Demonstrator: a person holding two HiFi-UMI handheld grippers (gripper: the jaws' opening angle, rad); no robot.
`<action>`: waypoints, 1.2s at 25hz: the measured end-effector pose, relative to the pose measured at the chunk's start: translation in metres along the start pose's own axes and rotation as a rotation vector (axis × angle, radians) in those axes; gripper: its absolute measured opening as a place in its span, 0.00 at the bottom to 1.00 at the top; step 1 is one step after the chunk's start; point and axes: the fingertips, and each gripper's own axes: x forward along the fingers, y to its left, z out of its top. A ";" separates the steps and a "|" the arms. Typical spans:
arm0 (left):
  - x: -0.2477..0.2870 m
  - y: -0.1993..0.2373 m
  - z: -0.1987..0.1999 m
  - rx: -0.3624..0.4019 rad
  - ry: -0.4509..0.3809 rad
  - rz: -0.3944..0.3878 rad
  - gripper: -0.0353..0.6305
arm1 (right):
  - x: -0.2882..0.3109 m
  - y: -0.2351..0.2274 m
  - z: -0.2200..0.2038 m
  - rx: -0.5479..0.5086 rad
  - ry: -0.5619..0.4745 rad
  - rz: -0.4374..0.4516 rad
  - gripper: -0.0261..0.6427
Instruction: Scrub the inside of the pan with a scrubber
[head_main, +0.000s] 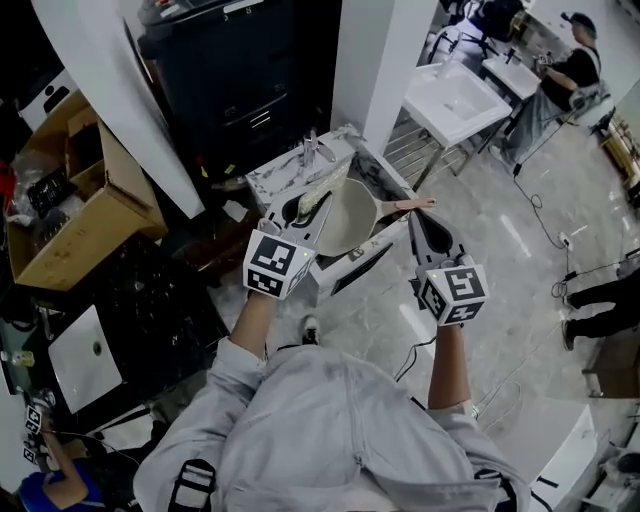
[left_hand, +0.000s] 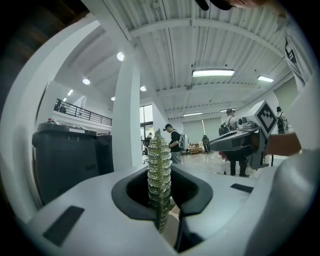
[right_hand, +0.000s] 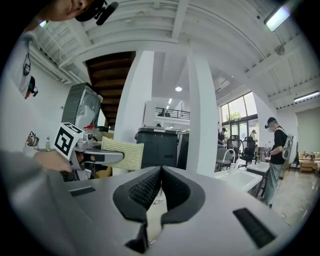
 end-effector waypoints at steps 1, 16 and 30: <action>0.006 0.007 -0.001 -0.003 0.002 -0.002 0.16 | 0.009 -0.002 0.000 -0.001 0.006 0.001 0.09; 0.069 0.074 -0.055 -0.021 0.101 -0.052 0.16 | 0.106 -0.016 -0.028 0.024 0.065 0.011 0.09; 0.119 0.085 -0.132 0.030 0.257 -0.059 0.16 | 0.162 -0.064 -0.071 0.071 0.138 0.043 0.09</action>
